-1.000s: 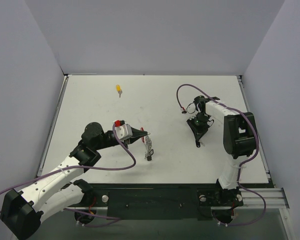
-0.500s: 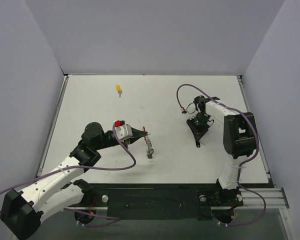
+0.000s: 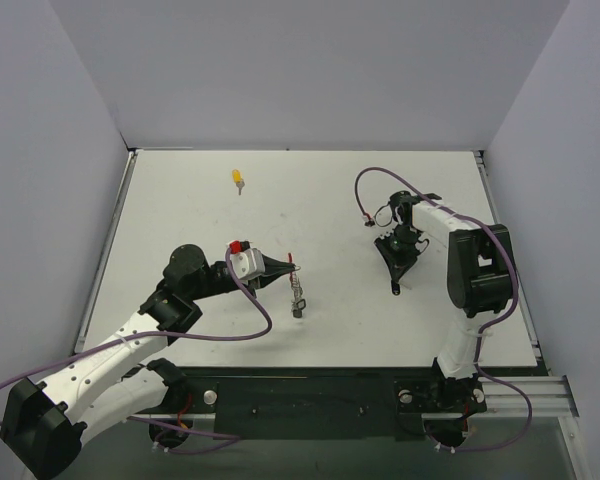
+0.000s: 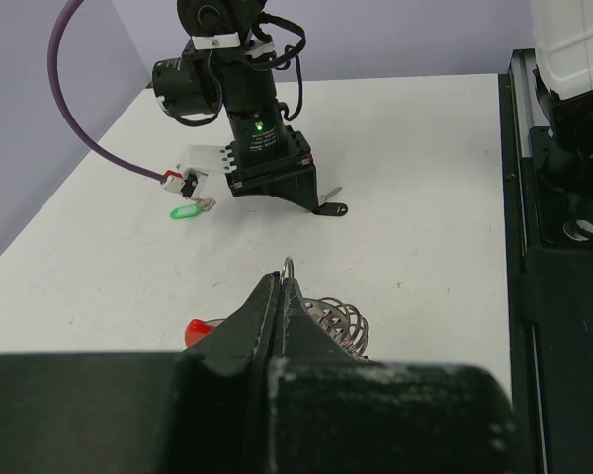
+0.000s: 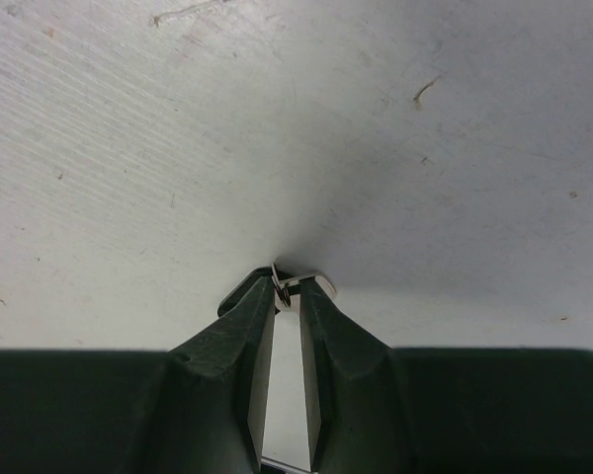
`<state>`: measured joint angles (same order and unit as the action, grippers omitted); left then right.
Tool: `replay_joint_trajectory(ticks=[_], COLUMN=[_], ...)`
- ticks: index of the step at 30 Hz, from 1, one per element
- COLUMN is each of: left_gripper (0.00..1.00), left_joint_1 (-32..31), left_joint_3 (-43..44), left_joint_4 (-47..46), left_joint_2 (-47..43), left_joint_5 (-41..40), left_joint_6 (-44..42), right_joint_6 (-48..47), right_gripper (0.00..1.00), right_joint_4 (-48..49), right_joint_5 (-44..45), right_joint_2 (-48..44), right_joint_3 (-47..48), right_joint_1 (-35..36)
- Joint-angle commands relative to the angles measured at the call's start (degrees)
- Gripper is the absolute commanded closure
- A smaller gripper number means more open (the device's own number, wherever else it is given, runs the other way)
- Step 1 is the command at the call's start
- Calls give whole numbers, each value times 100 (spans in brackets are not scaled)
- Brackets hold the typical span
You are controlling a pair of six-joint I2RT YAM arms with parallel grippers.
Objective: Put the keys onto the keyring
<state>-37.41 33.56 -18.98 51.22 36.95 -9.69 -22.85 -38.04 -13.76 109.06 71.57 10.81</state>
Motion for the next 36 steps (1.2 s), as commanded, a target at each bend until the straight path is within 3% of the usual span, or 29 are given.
replay_joint_trajectory(ticks=[1,36], left_gripper=[100,100], left_joint_1=[-21,-21], left_joint_3=[98,98], left_joint_4=[-194,-185], left_joint_2=[-60,-42], left_joint_5=[120,181], left_joint_6=[-59,-68], right_joint_6=[35,35], right_gripper=[87,89], right_joint_4=[-292,-300], right_joint_5=[-39,-92], right_joint_2=[-306,-280], right_joint_3=[173,182], right_joint_1=[-53,-70])
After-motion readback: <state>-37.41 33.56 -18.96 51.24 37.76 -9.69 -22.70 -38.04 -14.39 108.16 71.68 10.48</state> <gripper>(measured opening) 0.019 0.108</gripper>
